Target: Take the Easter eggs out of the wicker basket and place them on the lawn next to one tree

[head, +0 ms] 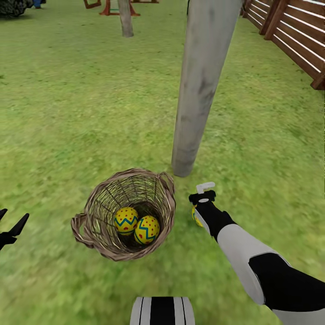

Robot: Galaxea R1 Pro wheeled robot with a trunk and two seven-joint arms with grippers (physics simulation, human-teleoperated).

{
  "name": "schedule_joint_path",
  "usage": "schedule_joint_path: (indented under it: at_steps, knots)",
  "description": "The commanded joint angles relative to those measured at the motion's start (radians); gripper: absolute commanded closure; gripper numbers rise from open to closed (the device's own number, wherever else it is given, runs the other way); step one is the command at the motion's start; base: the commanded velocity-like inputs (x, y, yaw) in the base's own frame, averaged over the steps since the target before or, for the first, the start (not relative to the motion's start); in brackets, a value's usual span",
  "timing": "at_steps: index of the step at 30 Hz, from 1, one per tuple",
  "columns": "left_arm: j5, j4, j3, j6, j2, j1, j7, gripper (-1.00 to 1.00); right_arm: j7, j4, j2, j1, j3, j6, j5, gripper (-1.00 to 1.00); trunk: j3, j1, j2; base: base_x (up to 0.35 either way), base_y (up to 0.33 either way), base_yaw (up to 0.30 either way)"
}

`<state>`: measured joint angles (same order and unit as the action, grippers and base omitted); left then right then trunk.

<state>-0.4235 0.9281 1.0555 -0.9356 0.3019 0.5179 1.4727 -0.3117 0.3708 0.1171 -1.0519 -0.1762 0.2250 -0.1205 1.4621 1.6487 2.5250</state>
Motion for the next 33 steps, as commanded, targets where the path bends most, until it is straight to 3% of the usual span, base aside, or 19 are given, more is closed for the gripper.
schedule_joint_path:
  at_steps: [1,2,3,5,7,8,10,12,13,19,22,23,26,30,33]
  knots:
    - [0.001,0.000,-0.002,-0.011,0.004,0.001,0.004,-1.00,0.005,0.031,-0.001,0.000,-0.005,0.056,-0.007,-1.00,-0.003,-0.001,0.000,0.000,0.000,0.000]
    - [0.002,0.000,-0.005,-0.012,0.007,0.001,0.003,-1.00,0.018,0.061,-0.004,0.001,-0.004,0.100,-0.003,-1.00,-0.007,-0.001,0.000,0.000,0.000,0.000]
    - [0.002,0.000,-0.027,-0.013,0.010,0.001,0.003,-1.00,0.087,0.144,-0.035,0.004,-0.004,0.222,0.021,-1.00,-0.011,-0.001,-0.001,0.000,0.000,0.000]
    - [0.002,0.000,-0.050,-0.013,0.012,0.001,0.002,-1.00,0.189,0.238,-0.086,0.008,-0.003,0.348,0.060,-1.00,-0.019,-0.002,-0.001,0.000,0.000,0.000]
    - [0.002,0.001,-0.062,-0.014,0.014,0.002,0.002,-1.00,0.317,0.354,-0.158,0.012,-0.003,0.467,0.121,-1.00,-0.027,-0.003,-0.001,0.000,0.000,0.000]
    - [0.002,0.001,-0.065,-0.014,0.014,0.002,0.001,-1.00,0.408,0.435,-0.220,0.019,-0.003,0.544,0.176,-1.00,-0.030,-0.004,-0.002,0.000,0.000,0.000]
    - [0.002,0.000,-0.067,-0.014,0.014,0.002,0.001,-1.00,0.507,0.504,-0.284,0.034,-0.003,0.622,0.250,-1.00,-0.038,-0.005,-0.002,0.000,0.000,0.000]
    - [0.002,0.000,-0.068,-0.014,0.013,0.002,0.001,-1.00,0.603,0.560,-0.346,0.053,-0.003,0.681,0.335,-1.00,-0.046,-0.005,-0.003,0.000,0.000,0.000]
    - [0.002,0.000,-0.069,-0.015,0.014,0.002,0.001,-1.00,0.663,0.598,-0.390,0.066,-0.004,0.710,0.395,-1.00,-0.050,-0.006,-0.003,0.000,0.000,0.000]
    - [0.003,0.001,-0.069,-0.015,0.014,0.002,0.001,-1.00,0.788,0.708,-0.506,0.118,-0.004,0.743,0.573,-1.00,-0.073,-0.009,-0.004,0.000,0.000,0.000]
    - [0.003,0.002,-0.070,-0.015,0.014,0.002,0.001,-1.00,0.940,0.747,-0.569,0.160,-0.004,0.743,0.759,-1.00,-0.085,-0.010,-0.005,0.000,0.000,0.000]
    - [0.003,0.002,-0.070,-0.015,0.014,0.002,0.001,-1.00,0.998,0.760,-0.583,0.174,-0.005,0.741,0.806,-1.00,-0.088,-0.010,-0.005,0.000,0.000,0.000]
    - [0.003,0.001,-0.071,-0.015,0.014,0.002,0.001,-1.00,1.071,0.796,-0.598,0.196,-0.005,0.739,0.847,-1.00,-0.100,-0.012,-0.006,0.000,0.000,0.000]
    - [0.003,0.000,-0.078,-0.015,0.014,0.003,0.001,-1.00,1.129,0.842,-0.611,0.228,-0.005,0.736,0.863,-1.00,-0.115,-0.014,-0.007,0.000,0.000,0.000]
    - [0.003,0.000,-0.113,-0.015,0.015,0.004,0.001,-1.00,1.147,0.863,-0.608,0.236,-0.009,0.734,0.862,-1.00,-0.127,-0.015,-0.008,0.000,0.000,0.000]
